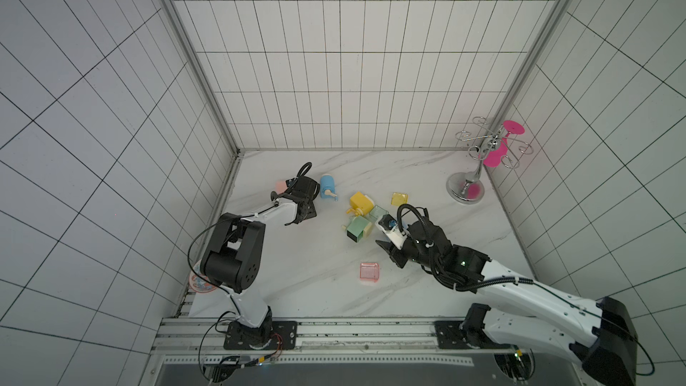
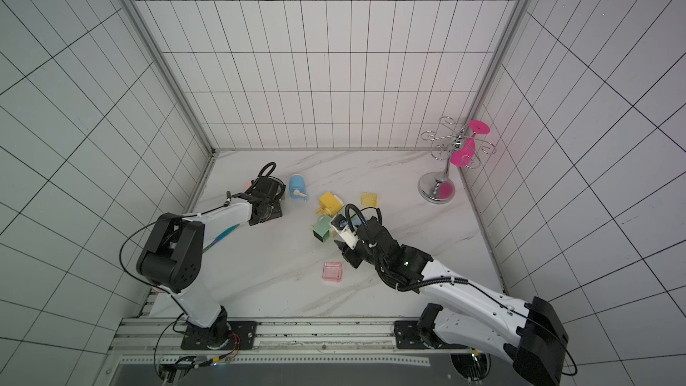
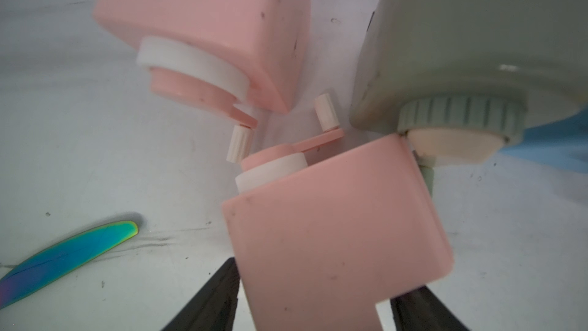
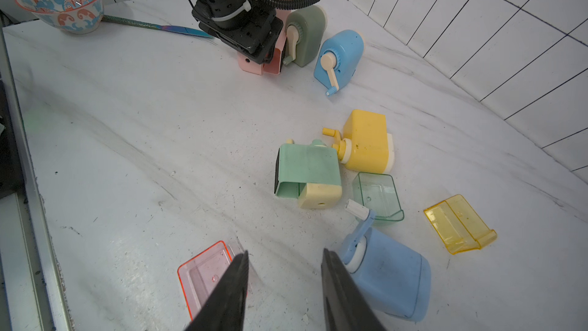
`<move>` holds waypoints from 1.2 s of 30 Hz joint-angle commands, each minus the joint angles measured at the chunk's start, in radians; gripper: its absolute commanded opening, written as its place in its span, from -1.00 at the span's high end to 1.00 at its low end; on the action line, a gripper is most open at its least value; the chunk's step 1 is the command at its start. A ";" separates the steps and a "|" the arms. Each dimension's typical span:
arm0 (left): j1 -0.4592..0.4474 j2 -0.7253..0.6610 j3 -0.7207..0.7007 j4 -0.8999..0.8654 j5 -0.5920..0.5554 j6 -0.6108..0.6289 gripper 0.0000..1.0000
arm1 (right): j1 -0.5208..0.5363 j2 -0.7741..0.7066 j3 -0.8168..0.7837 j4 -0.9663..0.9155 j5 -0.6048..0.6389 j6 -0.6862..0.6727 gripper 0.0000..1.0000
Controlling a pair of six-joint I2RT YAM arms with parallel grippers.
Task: Put the tray back into the pencil sharpener
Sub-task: Move the pencil sharpener to the center of the board.
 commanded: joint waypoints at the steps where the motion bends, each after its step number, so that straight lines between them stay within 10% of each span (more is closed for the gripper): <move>1: 0.000 0.012 0.007 0.039 -0.021 -0.018 -0.38 | -0.009 -0.019 -0.022 0.007 0.014 0.013 0.19; 19: -0.048 -0.176 -0.183 0.041 -0.021 -0.029 0.10 | -0.010 -0.044 -0.015 -0.011 0.026 0.010 0.20; 36: -0.583 -0.428 -0.415 -0.104 -0.112 -0.351 0.12 | -0.009 -0.046 -0.013 -0.017 0.014 0.045 0.22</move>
